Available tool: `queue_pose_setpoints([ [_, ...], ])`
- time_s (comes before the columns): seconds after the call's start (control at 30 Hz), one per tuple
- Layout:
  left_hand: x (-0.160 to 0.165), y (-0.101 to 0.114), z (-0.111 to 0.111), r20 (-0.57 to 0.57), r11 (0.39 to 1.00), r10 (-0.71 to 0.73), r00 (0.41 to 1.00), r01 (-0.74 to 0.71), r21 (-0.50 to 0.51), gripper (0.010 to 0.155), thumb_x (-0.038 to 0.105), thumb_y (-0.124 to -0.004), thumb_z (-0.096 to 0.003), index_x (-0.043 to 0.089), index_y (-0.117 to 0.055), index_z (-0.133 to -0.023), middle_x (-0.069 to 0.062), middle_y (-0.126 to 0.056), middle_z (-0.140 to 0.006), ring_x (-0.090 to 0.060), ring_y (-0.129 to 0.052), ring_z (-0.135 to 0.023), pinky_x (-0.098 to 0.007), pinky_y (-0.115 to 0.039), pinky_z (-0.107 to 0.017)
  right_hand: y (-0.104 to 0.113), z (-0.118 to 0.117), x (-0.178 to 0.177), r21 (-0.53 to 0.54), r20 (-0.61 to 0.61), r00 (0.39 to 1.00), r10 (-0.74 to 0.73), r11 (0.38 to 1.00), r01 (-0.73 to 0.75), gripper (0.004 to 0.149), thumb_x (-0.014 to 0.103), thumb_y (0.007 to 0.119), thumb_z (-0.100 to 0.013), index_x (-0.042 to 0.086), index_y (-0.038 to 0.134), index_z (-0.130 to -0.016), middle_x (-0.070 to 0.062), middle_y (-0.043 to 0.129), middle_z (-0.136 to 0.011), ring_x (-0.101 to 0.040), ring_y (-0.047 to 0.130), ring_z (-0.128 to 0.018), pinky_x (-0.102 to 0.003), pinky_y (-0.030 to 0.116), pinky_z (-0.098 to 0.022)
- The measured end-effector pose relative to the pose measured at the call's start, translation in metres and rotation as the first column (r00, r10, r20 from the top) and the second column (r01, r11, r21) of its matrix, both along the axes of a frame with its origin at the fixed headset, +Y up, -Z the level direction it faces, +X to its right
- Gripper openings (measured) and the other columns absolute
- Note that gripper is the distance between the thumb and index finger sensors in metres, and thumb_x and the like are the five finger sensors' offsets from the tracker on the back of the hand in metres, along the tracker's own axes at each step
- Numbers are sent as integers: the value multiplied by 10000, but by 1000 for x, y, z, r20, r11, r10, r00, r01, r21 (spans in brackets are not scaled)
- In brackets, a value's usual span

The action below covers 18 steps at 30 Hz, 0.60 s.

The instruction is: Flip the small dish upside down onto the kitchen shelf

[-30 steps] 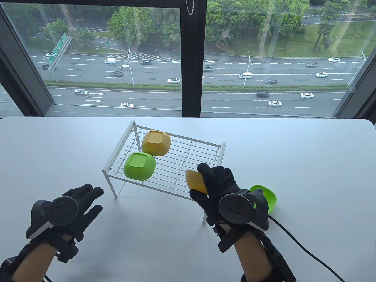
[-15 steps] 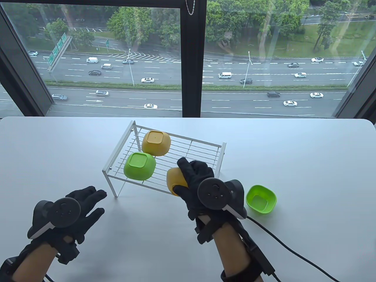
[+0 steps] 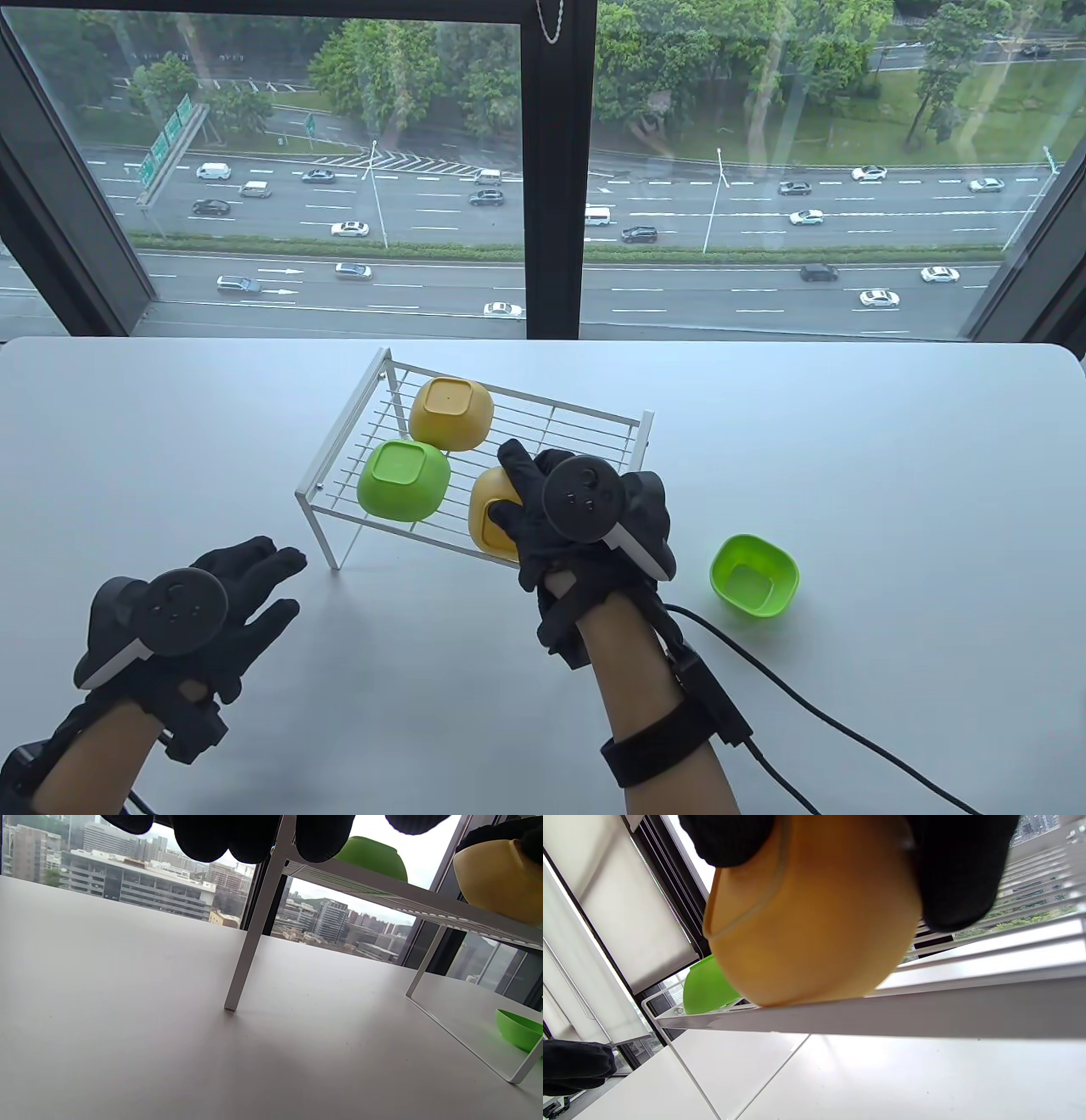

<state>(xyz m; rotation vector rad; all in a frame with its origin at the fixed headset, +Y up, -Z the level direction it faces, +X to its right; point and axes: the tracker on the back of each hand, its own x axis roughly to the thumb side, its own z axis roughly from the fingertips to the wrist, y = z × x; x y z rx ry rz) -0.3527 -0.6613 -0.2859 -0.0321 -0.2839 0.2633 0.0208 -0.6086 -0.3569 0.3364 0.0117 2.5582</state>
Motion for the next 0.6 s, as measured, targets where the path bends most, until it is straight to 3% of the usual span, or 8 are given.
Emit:
queue_pose_setpoints([
  [0.1,2,-1,0,8,1000,-2,1000,2,-3,661,581,-610,-466,322,-623,-1075,-83,-582,-1174,-414,-626,-1037,-684,-553,-757,-8,-9,-2,-46,39,998,55,998,-53,595,442,678,-517,272,625,-1086,-277,657,-1052,-521,860,-723,-657,802,-509],
  [0.17,1,0,-1,4,1000,4,1000,-4,-4,661,582,-608,-467,325,-622,-1075,-82,-581,-1176,-413,-625,-1039,-684,-553,-757,-14,-15,-4,-53,51,994,94,994,-91,577,447,651,-525,262,648,-1072,-290,754,-993,-504,929,-666,-672,820,-469],
  [0.27,-3,4,-3,-12,999,40,999,-40,11,661,581,-609,-469,321,-624,-1076,-84,-581,-1176,-416,-625,-1038,-684,-554,-756,-18,-21,-5,-61,77,985,154,987,-150,555,448,652,-529,230,717,-1034,-277,867,-922,-478,977,-595,-620,863,-412],
  [0.33,-6,4,-4,-21,999,53,998,-52,12,662,580,-610,-467,319,-625,-1075,-84,-582,-1175,-418,-626,-1036,-683,-554,-757,-18,-22,-8,-3,94,967,235,972,-236,525,441,665,-527,211,783,-984,-202,889,-890,-431,975,-576,-568,887,-388],
  [0.4,-7,4,-4,-23,999,54,998,-54,5,661,579,-610,-467,319,-625,-1074,-83,-581,-1175,-415,-626,-1036,-684,-553,-756,-16,-19,-12,-23,99,963,249,968,-248,521,437,664,-528,228,776,-992,-203,867,-911,-438,929,-638,-579,857,-436],
  [0.47,-8,5,-3,-18,999,51,999,-51,1,661,578,-611,-466,317,-626,-1073,-84,-581,-1174,-416,-623,-1036,-684,-551,-756,-9,-15,-12,101,72,941,330,936,-336,517,425,678,-519,257,768,-999,-183,811,-967,-432,827,-754,-588,748,-564],
  [0.5,-8,6,-2,-14,999,51,999,-51,4,660,578,-611,-465,318,-628,-1072,-83,-582,-1173,-416,-624,-1036,-684,-551,-757,-8,-14,-10,108,72,935,348,929,-354,523,433,663,-525,278,730,-1019,-167,770,-1002,-428,786,-797,-582,718,-599],
  [0.6,-7,8,0,-6,998,56,998,-55,18,660,579,-610,-465,318,-628,-1071,-84,-581,-1174,-415,-624,-1037,-684,-551,-756,11,3,6,271,94,979,181,941,-201,539,449,649,-527,307,679,-1046,-158,700,-1054,-437,704,-857,-575,681,-638],
])
